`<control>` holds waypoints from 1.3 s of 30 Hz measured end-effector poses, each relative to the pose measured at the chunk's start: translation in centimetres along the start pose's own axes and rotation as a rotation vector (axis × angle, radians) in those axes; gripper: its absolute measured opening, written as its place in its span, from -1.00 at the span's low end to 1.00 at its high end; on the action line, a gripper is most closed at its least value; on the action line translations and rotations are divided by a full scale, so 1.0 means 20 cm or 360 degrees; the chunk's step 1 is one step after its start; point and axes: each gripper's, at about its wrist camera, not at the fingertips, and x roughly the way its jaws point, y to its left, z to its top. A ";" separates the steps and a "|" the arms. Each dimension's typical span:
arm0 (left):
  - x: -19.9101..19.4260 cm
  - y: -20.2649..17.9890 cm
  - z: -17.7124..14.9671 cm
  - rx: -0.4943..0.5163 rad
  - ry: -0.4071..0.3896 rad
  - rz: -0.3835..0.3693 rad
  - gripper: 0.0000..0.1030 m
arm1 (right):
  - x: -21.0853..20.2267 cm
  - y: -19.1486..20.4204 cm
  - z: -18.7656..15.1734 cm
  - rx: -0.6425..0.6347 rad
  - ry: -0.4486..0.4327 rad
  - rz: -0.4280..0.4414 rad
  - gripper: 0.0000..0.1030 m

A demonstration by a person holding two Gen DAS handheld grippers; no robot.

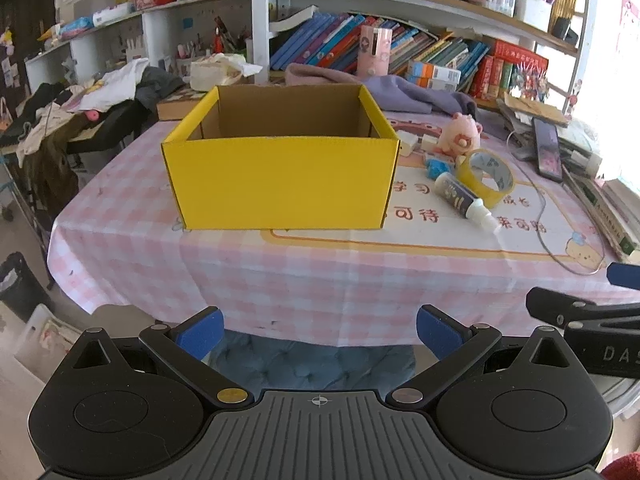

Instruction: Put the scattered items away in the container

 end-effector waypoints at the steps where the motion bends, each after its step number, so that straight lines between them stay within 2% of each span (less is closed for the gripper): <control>1: 0.00 0.00 0.00 0.0003 0.0004 0.0001 1.00 | 0.00 0.00 0.00 0.0003 0.0001 0.0001 1.00; 8: 0.03 -0.02 0.00 0.0011 0.0024 0.0010 1.00 | 0.03 -0.01 0.00 0.0006 0.0009 0.0021 0.98; 19: 0.07 -0.09 0.03 0.0061 0.0045 -0.0055 1.00 | 0.06 -0.07 0.01 0.0025 0.0008 0.0018 0.94; 39: 0.28 -0.34 0.16 0.0248 0.0026 -0.0214 0.98 | 0.19 -0.35 0.09 0.0186 -0.0050 -0.0061 0.94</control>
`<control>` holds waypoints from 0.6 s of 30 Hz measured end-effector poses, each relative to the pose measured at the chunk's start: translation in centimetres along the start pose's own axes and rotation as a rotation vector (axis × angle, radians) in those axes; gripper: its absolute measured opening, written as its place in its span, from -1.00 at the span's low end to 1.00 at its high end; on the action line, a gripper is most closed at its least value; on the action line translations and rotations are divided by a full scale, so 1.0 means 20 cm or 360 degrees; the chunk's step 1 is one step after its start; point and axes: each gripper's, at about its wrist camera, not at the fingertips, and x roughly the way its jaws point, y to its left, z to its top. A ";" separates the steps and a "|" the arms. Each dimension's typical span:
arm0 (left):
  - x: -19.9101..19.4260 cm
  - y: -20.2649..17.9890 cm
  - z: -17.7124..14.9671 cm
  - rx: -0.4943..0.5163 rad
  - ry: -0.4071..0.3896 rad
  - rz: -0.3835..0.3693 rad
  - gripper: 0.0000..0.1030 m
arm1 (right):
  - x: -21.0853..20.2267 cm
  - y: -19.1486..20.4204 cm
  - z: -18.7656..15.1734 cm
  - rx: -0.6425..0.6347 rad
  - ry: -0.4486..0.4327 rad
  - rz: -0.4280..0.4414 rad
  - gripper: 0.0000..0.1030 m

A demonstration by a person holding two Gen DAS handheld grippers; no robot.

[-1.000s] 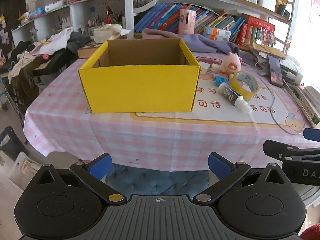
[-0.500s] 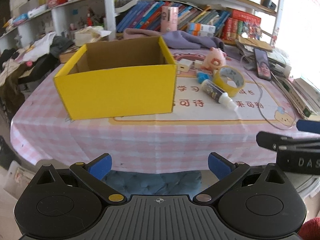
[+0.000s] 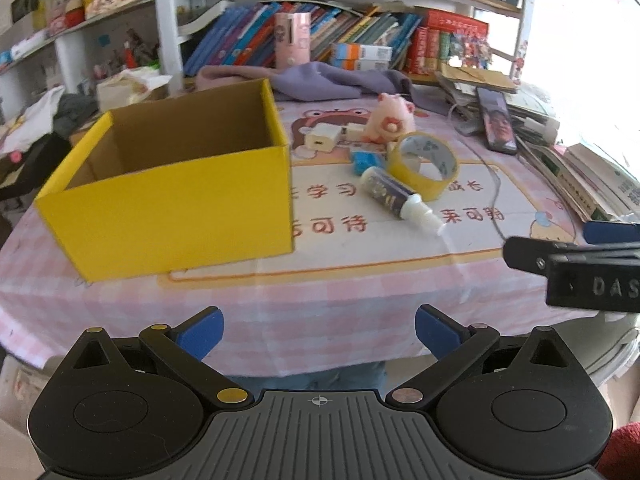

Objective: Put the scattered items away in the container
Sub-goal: 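Reach the right tool to the yellow tape roll while the left tool approaches the tube bottle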

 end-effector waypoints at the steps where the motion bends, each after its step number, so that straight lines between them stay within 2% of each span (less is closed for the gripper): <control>1: 0.02 -0.01 0.01 0.0016 -0.0004 -0.0013 0.97 | 0.02 -0.02 0.01 0.0019 -0.0002 0.0005 0.94; 10: 0.18 -0.18 0.17 0.0183 -0.0043 -0.0116 0.97 | 0.17 -0.16 0.16 0.0100 -0.0040 -0.0026 0.94; 18: 0.34 -0.31 0.32 0.0197 -0.0015 -0.0145 0.97 | 0.35 -0.29 0.34 0.0029 0.0009 -0.0012 0.94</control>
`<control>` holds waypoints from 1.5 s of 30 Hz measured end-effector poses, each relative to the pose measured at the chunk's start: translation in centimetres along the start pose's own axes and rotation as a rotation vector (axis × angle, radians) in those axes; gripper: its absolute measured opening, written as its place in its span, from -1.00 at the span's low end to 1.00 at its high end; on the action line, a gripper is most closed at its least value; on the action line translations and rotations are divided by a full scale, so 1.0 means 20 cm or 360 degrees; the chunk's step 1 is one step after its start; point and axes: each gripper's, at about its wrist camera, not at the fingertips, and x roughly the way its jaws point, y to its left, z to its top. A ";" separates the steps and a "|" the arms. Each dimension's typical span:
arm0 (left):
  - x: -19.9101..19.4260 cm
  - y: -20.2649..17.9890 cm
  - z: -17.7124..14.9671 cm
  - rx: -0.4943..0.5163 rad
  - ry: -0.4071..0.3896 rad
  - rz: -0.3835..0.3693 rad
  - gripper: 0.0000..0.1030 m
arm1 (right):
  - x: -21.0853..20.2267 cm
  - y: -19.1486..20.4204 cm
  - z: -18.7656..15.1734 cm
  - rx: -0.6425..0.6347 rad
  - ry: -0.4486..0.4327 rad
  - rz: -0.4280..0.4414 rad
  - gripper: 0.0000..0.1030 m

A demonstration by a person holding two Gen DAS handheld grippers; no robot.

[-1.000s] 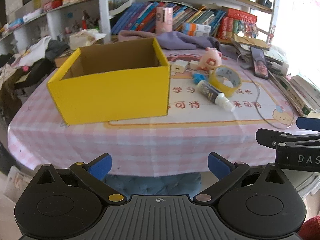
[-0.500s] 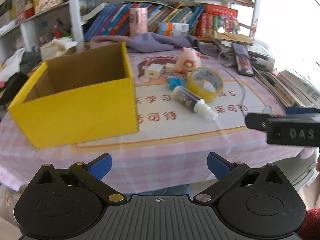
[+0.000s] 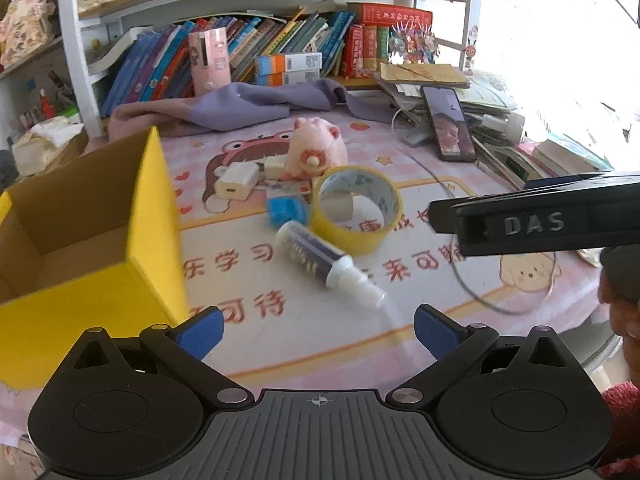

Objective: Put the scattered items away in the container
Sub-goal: 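Reach the right tool to the yellow tape roll while the left tool approaches the tube bottle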

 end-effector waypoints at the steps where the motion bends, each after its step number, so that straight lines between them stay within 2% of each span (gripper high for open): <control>1: 0.02 -0.01 0.02 0.0004 0.0006 0.0004 0.97 | 0.03 -0.01 0.02 -0.0020 0.0015 0.0011 0.95; 17: 0.26 -0.06 0.18 -0.0086 0.0198 0.0209 0.97 | 0.55 0.04 0.25 -0.0318 0.0279 0.0344 0.96; 24: 0.29 -0.08 0.21 -0.0122 0.0248 0.0284 0.97 | 0.70 0.06 0.26 -0.0373 0.0389 0.0445 0.95; 26: 0.30 -0.08 0.22 -0.0147 0.0261 0.0294 0.96 | 0.71 0.05 0.26 -0.0378 0.0399 0.0473 0.89; 27: 0.31 -0.07 0.23 -0.0165 0.0268 0.0296 0.94 | 0.70 0.04 0.27 -0.0378 0.0389 0.0488 0.70; 28: 0.32 -0.07 0.23 -0.0185 0.0272 0.0298 0.89 | 0.69 0.03 0.27 -0.0377 0.0371 0.0495 0.41; 29: 0.33 -0.06 0.24 -0.0205 0.0273 0.0300 0.86 | 0.68 0.01 0.28 -0.0379 0.0353 0.0488 0.23; 30: 0.35 -0.06 0.24 -0.0225 0.0272 0.0299 0.85 | 0.67 -0.01 0.29 -0.0373 0.0342 0.0483 -0.09; 31: 0.36 -0.05 0.25 -0.0246 0.0270 0.0298 0.84 | 0.66 -0.05 0.30 -0.0345 0.0336 0.0492 -0.32; 32: 0.38 -0.04 0.25 -0.0265 0.0271 0.0300 0.82 | 0.65 -0.09 0.31 -0.0313 0.0329 0.0505 -0.37; 36: 0.45 -0.01 0.27 -0.0354 0.0299 0.0297 0.72 | 0.60 -0.19 0.32 -0.0291 0.0276 0.0466 -0.34; 38: 0.45 -0.02 0.28 -0.0371 0.0292 0.0279 0.71 | 0.57 -0.22 0.33 -0.0300 0.0241 0.0462 -0.20; 40: 0.44 -0.04 0.29 -0.0346 0.0273 0.0268 0.71 | 0.56 -0.23 0.33 -0.0317 0.0208 0.0465 -0.02; 45: 0.40 -0.08 0.29 -0.0257 0.0264 0.0302 0.71 | 0.62 -0.20 0.33 -0.0319 0.0259 0.0503 0.00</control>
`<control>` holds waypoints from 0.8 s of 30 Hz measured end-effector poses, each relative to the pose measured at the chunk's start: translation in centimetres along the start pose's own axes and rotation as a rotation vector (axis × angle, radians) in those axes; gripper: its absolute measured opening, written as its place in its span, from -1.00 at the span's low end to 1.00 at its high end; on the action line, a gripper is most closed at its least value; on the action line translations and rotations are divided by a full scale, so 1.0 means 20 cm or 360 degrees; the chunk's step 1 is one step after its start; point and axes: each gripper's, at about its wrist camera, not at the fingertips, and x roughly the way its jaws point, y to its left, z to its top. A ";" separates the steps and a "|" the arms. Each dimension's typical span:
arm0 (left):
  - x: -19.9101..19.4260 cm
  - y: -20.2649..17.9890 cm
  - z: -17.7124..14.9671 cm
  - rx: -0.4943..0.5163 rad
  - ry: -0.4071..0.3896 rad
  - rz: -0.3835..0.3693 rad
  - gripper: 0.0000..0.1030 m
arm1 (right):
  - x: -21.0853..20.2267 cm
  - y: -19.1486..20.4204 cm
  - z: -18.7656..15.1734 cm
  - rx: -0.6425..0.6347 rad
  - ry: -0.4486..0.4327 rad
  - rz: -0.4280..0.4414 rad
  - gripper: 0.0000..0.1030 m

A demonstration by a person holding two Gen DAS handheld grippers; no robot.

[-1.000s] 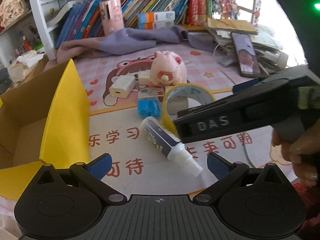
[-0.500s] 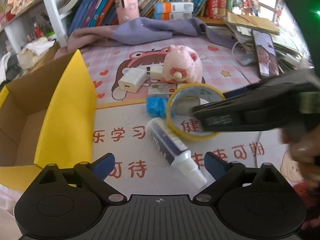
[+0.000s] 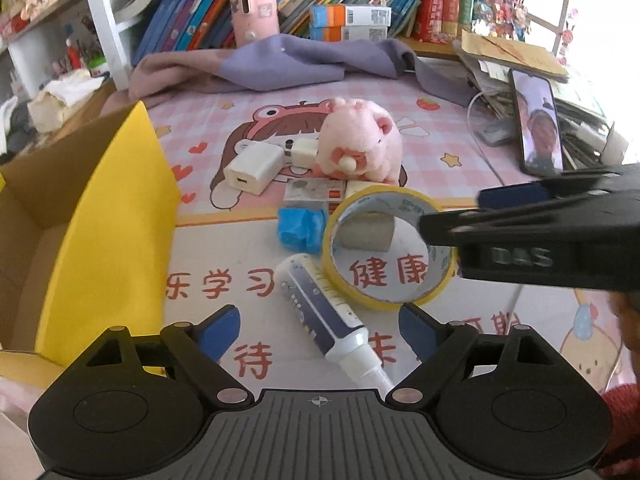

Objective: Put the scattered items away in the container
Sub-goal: 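Reach the right tool to the yellow tape roll while the left tool approaches the tube bottle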

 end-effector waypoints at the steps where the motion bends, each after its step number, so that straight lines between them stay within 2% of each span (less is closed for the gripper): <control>1: -0.01 0.00 0.00 0.0001 -0.0002 0.0014 0.71 | 0.02 0.01 0.01 -0.0003 0.0014 0.0005 -0.01; 3: -0.03 0.02 -0.01 -0.0007 -0.0005 0.0044 0.71 | 0.08 0.02 0.01 -0.0006 0.0047 0.0002 -0.07; 5: -0.04 0.03 -0.01 -0.0022 -0.0004 0.0068 0.71 | 0.14 0.02 0.01 0.0018 0.0099 0.0008 -0.42; 6: -0.04 0.04 -0.01 -0.0032 -0.0004 0.0076 0.71 | 0.16 0.01 0.01 0.0043 0.0127 0.0015 -0.68; 7: -0.04 0.04 -0.01 -0.0047 -0.0003 0.0081 0.70 | 0.17 -0.01 0.01 0.0073 0.0139 0.0017 -0.78; 11: 0.00 0.05 0.01 -0.0094 0.0007 0.0057 0.60 | 0.06 -0.07 0.02 0.0128 0.0033 0.0034 -0.79; 15: 0.06 0.04 0.03 -0.0164 0.0039 0.0012 0.52 | -0.06 -0.17 0.00 0.0163 -0.0048 -0.0052 -0.80; 19: 0.13 0.04 0.04 -0.0250 0.0078 -0.0007 0.40 | -0.08 -0.27 -0.05 0.0237 0.0023 -0.0128 -0.80; 24: 0.19 0.02 0.05 -0.0258 0.0121 0.0012 0.27 | -0.03 -0.30 -0.11 0.0250 0.0150 -0.0114 -0.80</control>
